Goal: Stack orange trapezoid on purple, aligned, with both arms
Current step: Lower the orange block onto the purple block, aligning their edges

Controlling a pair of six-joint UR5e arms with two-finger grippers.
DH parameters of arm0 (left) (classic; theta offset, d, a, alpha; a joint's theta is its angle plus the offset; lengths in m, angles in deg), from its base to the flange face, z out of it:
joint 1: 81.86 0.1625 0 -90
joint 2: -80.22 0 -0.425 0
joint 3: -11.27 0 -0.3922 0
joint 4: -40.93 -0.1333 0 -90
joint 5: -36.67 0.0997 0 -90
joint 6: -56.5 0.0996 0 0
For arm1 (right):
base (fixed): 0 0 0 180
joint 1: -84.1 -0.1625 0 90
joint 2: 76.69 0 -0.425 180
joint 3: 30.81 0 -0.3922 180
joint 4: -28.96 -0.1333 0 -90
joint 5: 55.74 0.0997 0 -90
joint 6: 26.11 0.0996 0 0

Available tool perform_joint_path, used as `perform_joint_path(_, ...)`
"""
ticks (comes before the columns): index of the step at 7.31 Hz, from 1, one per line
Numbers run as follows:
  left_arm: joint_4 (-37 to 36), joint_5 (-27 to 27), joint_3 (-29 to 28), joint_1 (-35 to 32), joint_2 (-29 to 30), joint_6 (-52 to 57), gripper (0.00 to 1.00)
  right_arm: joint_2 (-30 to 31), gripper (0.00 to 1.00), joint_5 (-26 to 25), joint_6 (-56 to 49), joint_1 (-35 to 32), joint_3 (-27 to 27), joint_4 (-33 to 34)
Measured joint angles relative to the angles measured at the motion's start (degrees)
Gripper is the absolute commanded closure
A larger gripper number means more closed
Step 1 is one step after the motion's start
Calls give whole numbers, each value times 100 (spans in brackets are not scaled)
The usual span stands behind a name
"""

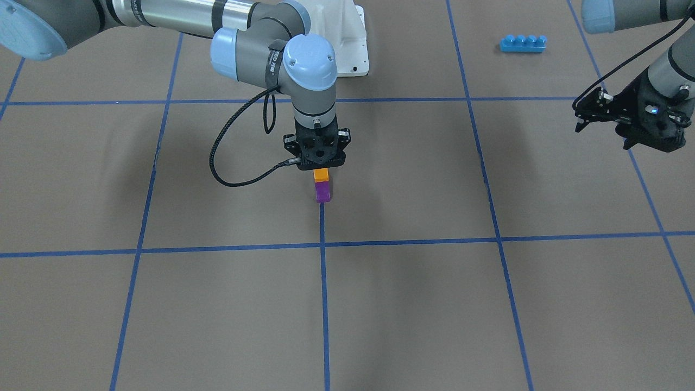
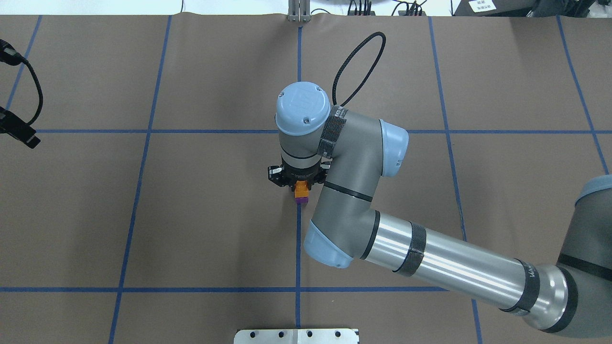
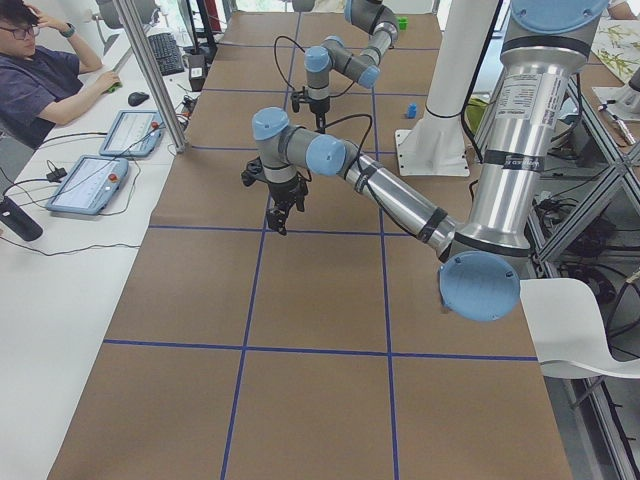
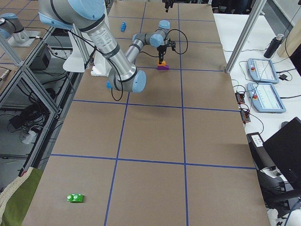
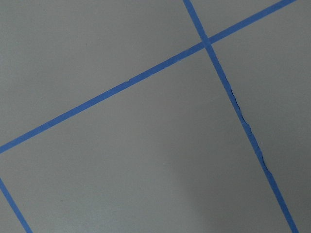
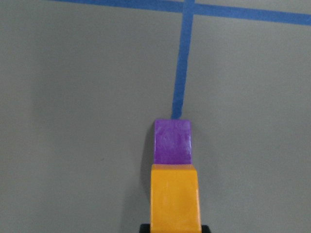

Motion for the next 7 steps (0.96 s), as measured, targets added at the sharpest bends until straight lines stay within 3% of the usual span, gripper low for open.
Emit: perform_joint_path(7, 0, 0, -3, 2, 0, 0, 0, 19, 100, -35, 44, 58, 0, -6)
